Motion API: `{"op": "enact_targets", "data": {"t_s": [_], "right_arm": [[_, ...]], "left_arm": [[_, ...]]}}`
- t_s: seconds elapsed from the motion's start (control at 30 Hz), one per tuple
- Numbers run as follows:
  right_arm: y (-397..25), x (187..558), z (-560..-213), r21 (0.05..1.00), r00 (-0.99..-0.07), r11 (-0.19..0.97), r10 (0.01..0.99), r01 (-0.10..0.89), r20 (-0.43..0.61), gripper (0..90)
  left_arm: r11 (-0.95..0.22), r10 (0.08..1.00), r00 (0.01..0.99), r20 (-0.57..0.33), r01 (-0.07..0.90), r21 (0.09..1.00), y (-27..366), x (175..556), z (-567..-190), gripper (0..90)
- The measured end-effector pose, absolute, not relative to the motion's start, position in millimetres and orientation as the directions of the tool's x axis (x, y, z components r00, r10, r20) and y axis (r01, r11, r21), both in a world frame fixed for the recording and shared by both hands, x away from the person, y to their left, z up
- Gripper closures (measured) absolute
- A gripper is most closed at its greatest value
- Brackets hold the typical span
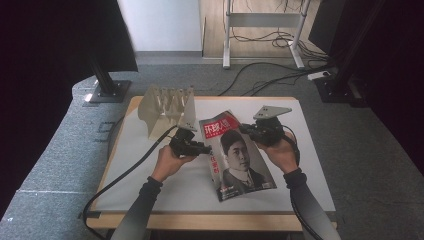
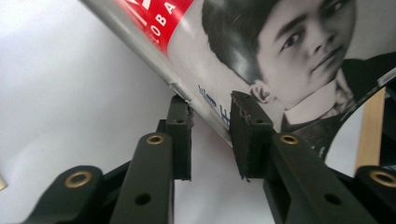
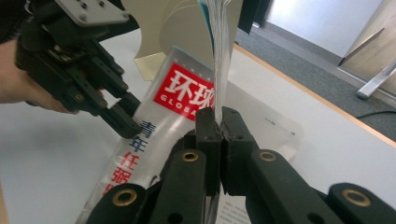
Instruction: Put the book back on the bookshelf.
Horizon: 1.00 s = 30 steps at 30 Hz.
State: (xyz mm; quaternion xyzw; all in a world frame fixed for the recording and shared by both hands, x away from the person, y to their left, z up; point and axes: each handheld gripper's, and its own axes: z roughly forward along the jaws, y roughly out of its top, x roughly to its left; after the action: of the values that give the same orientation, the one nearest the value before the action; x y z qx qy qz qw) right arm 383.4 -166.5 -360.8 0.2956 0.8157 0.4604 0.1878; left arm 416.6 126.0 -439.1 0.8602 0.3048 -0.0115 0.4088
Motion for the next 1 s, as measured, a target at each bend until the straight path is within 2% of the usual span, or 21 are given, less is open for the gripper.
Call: {"op": "enact_targets", "data": {"t_s": [0.37,0.67,0.8,1.0], "right_arm": [[-180.0,389.7,-355.4,0.875,-0.724,0.377,0.688,0.304,-0.045,86.0],[-183.8,390.3,-348.9,0.903,-0.701,0.333,0.712,0.272,-0.051,86.2],[-186.3,390.2,-356.8,0.902,-0.696,0.336,0.716,0.271,-0.057,86.3],[-195.9,380.3,-362.0,0.910,-0.713,0.325,0.700,0.257,-0.049,86.1]], "left_arm": [[-0.469,0.521,0.837,-0.168,0.446,0.762,135.8,408.8,-402.5,80.9],[-0.496,0.538,0.842,0.044,0.274,0.824,142.6,385.9,-368.1,86.5],[-0.539,0.531,0.840,0.115,0.229,0.811,139.0,373.2,-373.9,86.2],[-0.534,0.493,0.865,0.094,0.216,0.817,137.6,368.2,-372.1,79.3]]}}
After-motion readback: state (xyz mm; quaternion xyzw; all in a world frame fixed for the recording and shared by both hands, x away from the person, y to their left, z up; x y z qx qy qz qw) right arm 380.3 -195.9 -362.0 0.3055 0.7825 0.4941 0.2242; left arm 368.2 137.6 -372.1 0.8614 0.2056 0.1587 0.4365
